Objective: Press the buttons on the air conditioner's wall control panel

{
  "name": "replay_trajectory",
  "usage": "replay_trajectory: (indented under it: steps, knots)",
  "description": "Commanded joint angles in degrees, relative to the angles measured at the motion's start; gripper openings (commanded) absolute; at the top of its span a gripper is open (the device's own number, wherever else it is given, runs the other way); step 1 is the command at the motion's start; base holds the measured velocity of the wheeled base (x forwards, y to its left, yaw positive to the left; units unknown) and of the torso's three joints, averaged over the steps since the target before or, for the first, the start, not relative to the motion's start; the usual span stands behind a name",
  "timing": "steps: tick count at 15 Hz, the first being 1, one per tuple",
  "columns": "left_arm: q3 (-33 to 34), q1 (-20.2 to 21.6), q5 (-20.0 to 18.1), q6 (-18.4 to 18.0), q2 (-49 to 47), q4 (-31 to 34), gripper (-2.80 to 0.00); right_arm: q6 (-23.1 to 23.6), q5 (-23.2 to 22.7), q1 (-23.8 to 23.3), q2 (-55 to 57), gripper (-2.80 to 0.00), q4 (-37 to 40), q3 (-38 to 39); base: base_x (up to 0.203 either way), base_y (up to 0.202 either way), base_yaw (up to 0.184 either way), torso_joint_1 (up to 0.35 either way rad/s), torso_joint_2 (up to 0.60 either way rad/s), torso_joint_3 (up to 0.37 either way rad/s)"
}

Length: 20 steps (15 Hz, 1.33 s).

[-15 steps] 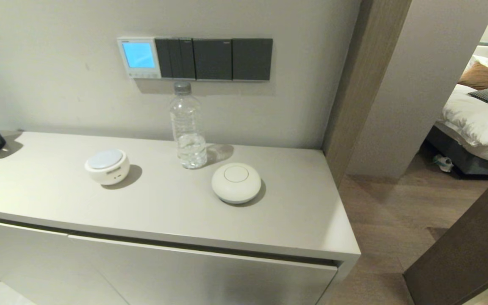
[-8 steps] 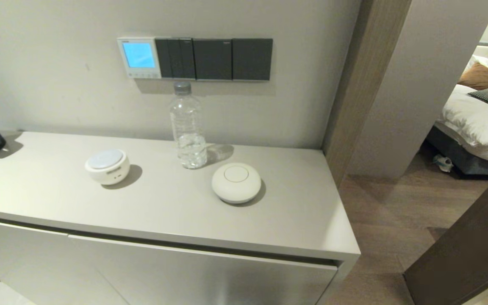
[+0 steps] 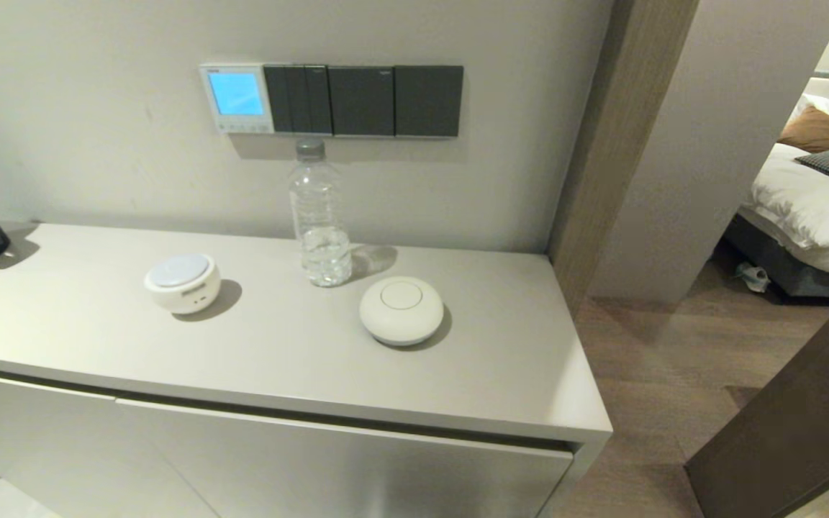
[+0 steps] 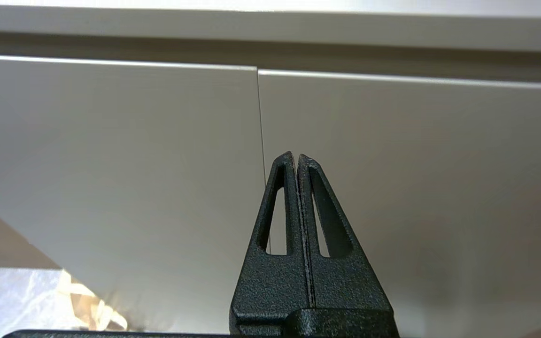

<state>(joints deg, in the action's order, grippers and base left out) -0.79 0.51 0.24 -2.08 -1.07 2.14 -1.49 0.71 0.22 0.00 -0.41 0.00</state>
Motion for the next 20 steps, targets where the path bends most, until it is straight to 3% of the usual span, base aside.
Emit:
replay_trajectory:
  steps: [1, 20]
  knots:
    - [0.5, 0.0, 0.1, 0.3, 1.0, -0.7, -2.8, 0.0, 0.0, 0.0, 0.0, -2.8, 0.0, 0.2, 0.0, 0.0, 0.0, 0.0, 0.0, 0.0]
    - [0.8, -0.2, 0.4, 2.3, 1.0, -1.6, -2.8, 0.0, 0.0, 0.0, 0.1, -2.8, 0.0, 0.2, 0.0, 0.0, 0.0, 0.0, 0.0, 0.0]
